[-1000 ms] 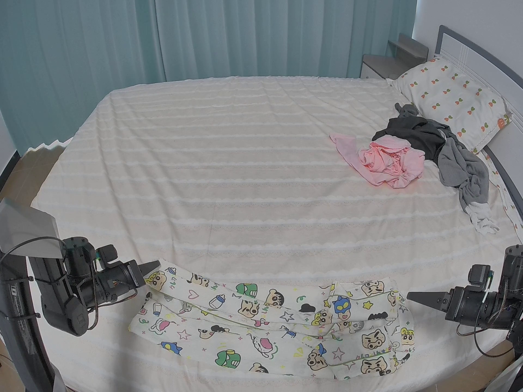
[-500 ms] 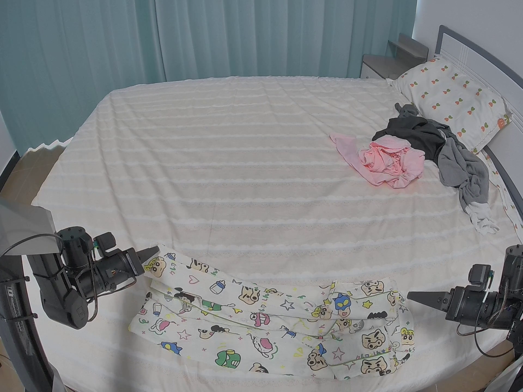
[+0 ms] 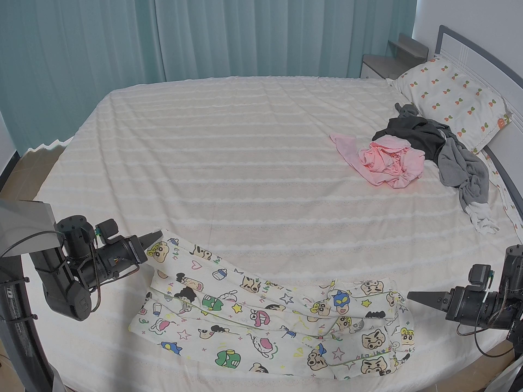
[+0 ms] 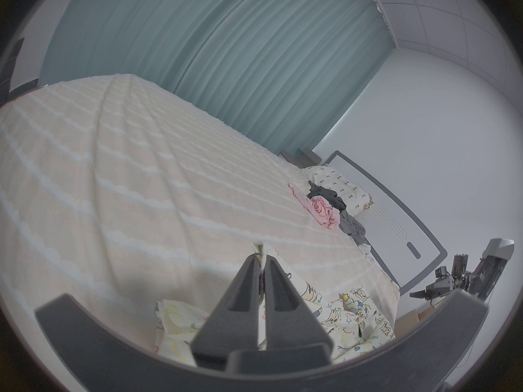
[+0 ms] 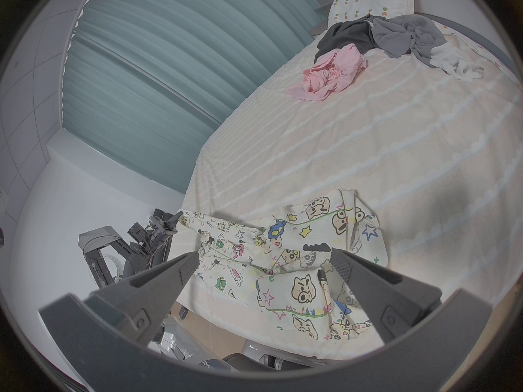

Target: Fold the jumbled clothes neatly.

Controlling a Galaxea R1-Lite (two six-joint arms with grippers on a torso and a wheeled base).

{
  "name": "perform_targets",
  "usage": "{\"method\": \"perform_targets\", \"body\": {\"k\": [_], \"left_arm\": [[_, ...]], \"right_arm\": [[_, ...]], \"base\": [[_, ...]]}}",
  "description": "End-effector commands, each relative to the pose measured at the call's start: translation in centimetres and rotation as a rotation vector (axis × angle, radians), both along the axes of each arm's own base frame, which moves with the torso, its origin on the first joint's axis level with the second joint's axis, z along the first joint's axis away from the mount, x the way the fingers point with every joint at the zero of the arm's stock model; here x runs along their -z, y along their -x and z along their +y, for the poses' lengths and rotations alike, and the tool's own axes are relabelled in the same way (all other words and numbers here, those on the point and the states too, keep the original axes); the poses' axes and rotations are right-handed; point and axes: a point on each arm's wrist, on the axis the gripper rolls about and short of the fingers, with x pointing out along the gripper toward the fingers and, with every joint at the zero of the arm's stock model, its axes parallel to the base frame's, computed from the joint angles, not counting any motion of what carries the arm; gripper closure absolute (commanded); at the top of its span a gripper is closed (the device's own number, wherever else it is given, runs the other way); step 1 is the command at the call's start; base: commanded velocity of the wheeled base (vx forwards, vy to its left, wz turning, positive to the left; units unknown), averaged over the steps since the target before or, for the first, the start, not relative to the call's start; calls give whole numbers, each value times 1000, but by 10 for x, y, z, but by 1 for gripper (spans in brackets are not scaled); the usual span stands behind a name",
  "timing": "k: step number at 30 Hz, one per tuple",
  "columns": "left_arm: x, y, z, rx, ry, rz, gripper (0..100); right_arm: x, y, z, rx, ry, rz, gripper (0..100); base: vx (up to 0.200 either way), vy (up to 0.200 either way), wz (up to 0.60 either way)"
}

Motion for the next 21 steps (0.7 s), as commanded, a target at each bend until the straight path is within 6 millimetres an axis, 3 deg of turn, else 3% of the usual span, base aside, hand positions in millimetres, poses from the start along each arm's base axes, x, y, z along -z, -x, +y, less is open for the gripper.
{"method": "perform_targets", "body": {"k": [1,11,21], "left_arm": [[-5,-2,-2,22,-24,-41,100],[4,22,14,96,-102,-26,100],[38,53,27,141,-157,96,100]], "right_arm": [[3,4,0,-1,1,17,0],[3,4,0,-1,1,17,0],[3,4,0,-1,1,14,0]], "base": [[0,0,0],[0,0,0],[0,0,0]]}}
